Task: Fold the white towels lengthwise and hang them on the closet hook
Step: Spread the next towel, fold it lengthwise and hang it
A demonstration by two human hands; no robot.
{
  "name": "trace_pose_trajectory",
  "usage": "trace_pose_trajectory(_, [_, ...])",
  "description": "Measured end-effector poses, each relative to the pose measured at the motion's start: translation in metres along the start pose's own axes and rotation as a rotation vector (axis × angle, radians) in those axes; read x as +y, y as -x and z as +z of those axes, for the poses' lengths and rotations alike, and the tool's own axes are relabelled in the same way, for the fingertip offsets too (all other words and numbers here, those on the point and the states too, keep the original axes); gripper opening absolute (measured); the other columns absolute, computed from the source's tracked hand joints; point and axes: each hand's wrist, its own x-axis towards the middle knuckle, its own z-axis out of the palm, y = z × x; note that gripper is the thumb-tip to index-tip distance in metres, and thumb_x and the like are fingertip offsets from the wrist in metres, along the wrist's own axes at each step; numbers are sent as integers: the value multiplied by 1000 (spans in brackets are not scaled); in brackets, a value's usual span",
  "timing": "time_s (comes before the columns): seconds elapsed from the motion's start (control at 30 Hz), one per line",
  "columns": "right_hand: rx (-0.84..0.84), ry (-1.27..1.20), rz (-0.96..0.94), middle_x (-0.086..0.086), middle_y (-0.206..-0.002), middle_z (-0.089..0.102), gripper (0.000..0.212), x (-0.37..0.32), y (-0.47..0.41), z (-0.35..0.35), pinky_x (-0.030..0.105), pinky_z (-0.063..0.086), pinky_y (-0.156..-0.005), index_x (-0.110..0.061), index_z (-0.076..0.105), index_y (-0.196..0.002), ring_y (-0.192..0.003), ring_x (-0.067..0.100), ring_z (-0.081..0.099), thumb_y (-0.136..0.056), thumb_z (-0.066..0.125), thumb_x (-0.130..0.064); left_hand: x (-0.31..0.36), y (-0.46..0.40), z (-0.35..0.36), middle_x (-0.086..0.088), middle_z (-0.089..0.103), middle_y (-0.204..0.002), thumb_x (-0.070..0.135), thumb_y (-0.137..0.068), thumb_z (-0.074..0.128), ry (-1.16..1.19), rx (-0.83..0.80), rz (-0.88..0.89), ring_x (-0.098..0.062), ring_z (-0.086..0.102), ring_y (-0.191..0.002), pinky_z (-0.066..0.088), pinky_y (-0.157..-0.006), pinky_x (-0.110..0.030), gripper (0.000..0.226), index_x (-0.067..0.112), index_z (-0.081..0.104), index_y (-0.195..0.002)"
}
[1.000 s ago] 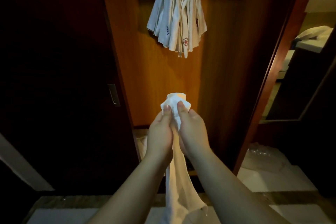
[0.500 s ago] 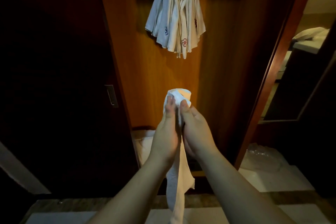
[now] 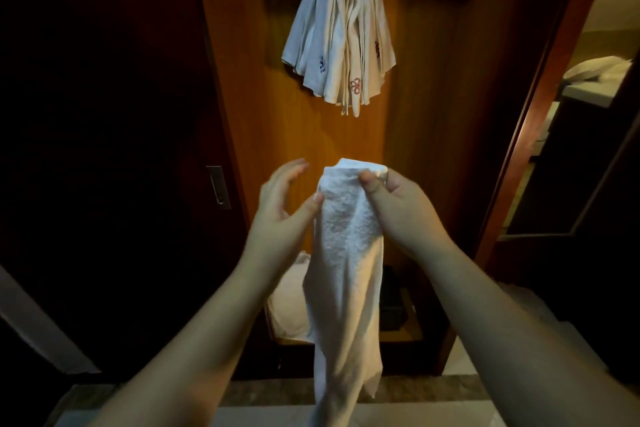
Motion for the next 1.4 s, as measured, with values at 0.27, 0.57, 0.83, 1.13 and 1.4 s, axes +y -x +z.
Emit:
trace_pose_trajectory(0.27, [-80, 191, -140, -33, -98, 70, 25, -13, -8, -27, 10, 47, -72, -58, 68, -94, -91, -11, 64, -90, 46, -68, 10, -59, -41, -5, 61, -97, 57, -78, 75, -714, -677, -29, -15, 53, -93, 44, -90, -37, 40, 19, 68, -89])
trace_pose_trajectory(0.57, [-28, 337, -135, -35, -94, 69, 27, -2, -4, -76, 13, 46, -71, -64, 65, -90, -87, -12, 64, -86, 41, -77, 30, -56, -64, 6, 60, -78, 30, -84, 78, -688, -437, 467, -5, 48, -80, 28, -90, -35, 16, 17, 69, -85])
trace_pose_trajectory(0.83, [-249, 614, -57, -8, -85, 71, 35, 0, -7, -108, 30, 50, -70, -33, 72, -88, -80, 3, 64, -90, 50, -61, 45, -61, -67, 10, 68, -85, 32, -88, 67, -1123, -442, 853, -22, 53, -87, 27, -86, -39, 8, 24, 70, -87])
trace_pose_trajectory(1.13, [-448, 833, -43, 4, -80, 71, 25, -9, -22, -89, 49, 56, -76, -14, 73, -85, -77, 23, 69, -96, 53, -24, 38, -73, -39, 5, 63, -97, 37, -98, 52, -1274, -514, 358, -20, 62, -97, 47, -72, -33, 28, 27, 56, -124])
trace_pose_trajectory(1.4, [-223, 629, -119, -9, -64, 55, 25, -4, -30, -83, 28, 35, -56, -22, 61, -69, -58, 3, 49, -83, 45, -35, 21, -80, -56, 10, 46, -94, 46, -91, 63, -913, -484, 108, -13, 44, -91, 37, -72, -25, 18, 27, 62, -89])
